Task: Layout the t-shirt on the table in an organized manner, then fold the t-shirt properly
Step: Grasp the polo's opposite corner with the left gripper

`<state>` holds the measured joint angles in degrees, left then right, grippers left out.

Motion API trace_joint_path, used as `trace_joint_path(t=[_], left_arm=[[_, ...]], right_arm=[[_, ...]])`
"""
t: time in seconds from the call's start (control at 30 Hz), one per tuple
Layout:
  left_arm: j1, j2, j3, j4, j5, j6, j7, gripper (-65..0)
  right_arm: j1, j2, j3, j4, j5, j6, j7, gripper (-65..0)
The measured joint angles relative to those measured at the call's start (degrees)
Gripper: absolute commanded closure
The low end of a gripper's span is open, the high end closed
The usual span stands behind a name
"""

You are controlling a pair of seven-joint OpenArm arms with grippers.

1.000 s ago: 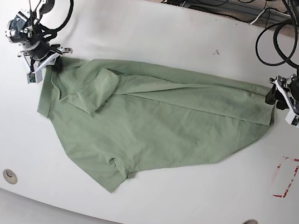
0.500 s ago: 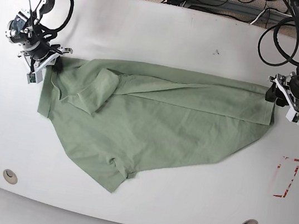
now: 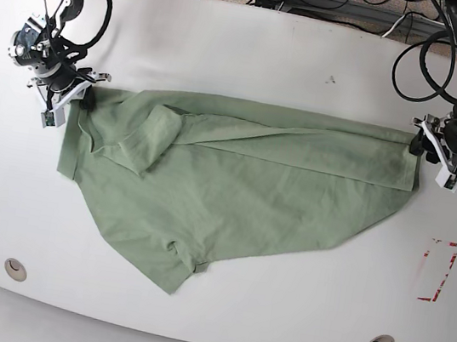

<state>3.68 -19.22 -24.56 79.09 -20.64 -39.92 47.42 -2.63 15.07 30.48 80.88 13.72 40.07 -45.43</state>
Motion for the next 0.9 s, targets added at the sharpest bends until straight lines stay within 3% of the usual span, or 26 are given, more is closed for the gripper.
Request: trace_joint_path(t=[0.17, 0.4, 0.7, 0.9], left_arm=[[-0.55, 0.02, 0.28, -0.46, -0.57, -0.02, 0.92, -35.8], [-0.52, -0.02, 0.07, 0.98, -1.57, 0.02, 3.72, -36.3], [-0.09, -2.14, 0.31, 1.42, -14.01, -0.02, 5.86, -36.3], [-0.61, -4.04, -0.28, 0.44, -15.41, 0.22, 5.73, -36.3]], right_arm=[[0.00, 0.00, 0.00, -0.02, 0.02, 0.00, 0.00, -6.2], [0.02, 0.00, 0.00, -0.04, 0.00, 0.00, 0.00, -6.2], [0.02, 0.00, 0.00, -0.07, 0.00, 0.00, 0.02, -6.2], [0.02, 0.00, 0.00, -0.07, 0.00, 0.00, 0.00, -6.2]])
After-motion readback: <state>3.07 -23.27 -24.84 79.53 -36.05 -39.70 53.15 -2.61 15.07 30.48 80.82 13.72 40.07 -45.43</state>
